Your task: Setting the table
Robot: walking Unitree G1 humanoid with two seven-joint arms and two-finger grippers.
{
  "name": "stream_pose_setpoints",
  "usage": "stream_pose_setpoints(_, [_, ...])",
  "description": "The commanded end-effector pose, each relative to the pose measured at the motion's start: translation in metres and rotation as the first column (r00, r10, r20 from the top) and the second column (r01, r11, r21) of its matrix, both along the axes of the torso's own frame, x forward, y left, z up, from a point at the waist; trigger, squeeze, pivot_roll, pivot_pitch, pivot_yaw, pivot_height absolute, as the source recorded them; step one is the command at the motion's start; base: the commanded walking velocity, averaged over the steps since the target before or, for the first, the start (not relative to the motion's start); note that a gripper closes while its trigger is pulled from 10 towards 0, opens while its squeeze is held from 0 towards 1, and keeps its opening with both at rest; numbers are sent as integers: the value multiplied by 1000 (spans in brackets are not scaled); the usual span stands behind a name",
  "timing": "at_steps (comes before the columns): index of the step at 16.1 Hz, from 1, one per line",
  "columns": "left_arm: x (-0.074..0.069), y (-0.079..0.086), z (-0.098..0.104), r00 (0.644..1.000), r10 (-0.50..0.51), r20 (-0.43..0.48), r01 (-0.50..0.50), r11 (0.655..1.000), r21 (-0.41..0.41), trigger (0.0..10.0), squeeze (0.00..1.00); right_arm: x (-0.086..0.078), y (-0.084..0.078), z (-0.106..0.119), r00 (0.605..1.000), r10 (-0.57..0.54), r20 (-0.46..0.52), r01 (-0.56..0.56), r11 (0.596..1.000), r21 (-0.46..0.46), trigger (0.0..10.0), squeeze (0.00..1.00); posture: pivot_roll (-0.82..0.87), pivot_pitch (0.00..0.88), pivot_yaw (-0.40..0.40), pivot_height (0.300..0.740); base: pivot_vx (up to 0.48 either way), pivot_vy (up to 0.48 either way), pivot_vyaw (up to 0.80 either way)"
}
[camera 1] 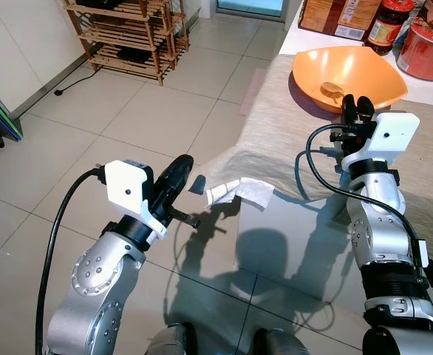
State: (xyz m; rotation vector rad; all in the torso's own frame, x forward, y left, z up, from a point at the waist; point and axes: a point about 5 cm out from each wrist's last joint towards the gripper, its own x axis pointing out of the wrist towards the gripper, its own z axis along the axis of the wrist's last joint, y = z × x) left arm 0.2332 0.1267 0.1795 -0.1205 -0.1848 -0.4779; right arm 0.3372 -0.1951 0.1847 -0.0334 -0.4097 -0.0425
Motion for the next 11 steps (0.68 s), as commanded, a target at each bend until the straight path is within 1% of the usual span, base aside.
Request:
stream_pose_setpoints(1, [0,0,4,1000,1,14,-1,1000,-1,10000,0,2,1,7,1000,3,30,-3,1000,-1,0,0,-23,154,48,740,0,0,0])
stream_pose_setpoints(2, [0,1,4,1000,2,18,-2,1000,-2,10000,0,3,1,12,999,4,45,-6,999,36,0,0,-23,150,45,740,0,0,0])
stream_pose_setpoints(3, [1,0,4,1000,2,21,-2,1000,-3,10000,0,5,-1,21,997,7,74,-16,993,116,0,0,-21,146,44,740,0,0,0])
stream_pose_setpoints(4, [1,0,5,1000,2,22,-2,1000,-3,10000,0,6,-2,29,995,11,102,-28,985,172,0,0,-20,146,44,740,0,0,0])
stream_pose_setpoints(5, [2,0,5,1000,2,26,-2,1000,-3,10000,0,8,-5,52,983,19,181,-71,956,285,0,0,-24,142,45,740,0,0,0])
stream_pose_setpoints(6, [3,0,6,1000,3,28,-3,1000,-3,10000,0,8,-7,63,976,19,217,-90,942,323,1882,0,-22,141,43,740,0,0,0])
stream_pose_setpoints(7, [4,0,7,999,5,35,-5,1000,-4,10000,0,7,-13,88,954,18,298,-129,926,355,10000,0,-23,137,41,740,0,0,0])
stream_pose_setpoints(8, [5,1,8,999,6,37,-5,1000,-6,10000,0,6,-14,95,947,22,319,-140,925,353,10000,0,-22,136,40,740,0,0,0])
stream_pose_setpoints(9, [5,1,8,999,7,39,-6,1000,-7,10000,0,3,-16,109,923,42,382,-216,879,425,10000,0,-23,135,41,740,0,0,0])
stream_pose_setpoints(10, [6,1,8,999,7,42,-7,1000,-8,10000,0,-1,-21,127,884,52,464,-314,801,510,10000,0,-22,133,42,740,0,0,0])
stream_pose_setpoints(11, [6,1,9,999,8,43,-7,1000,-10,10000,0,-4,-24,134,861,60,505,-378,740,556,10000,0,-21,132,42,740,0,0,0])
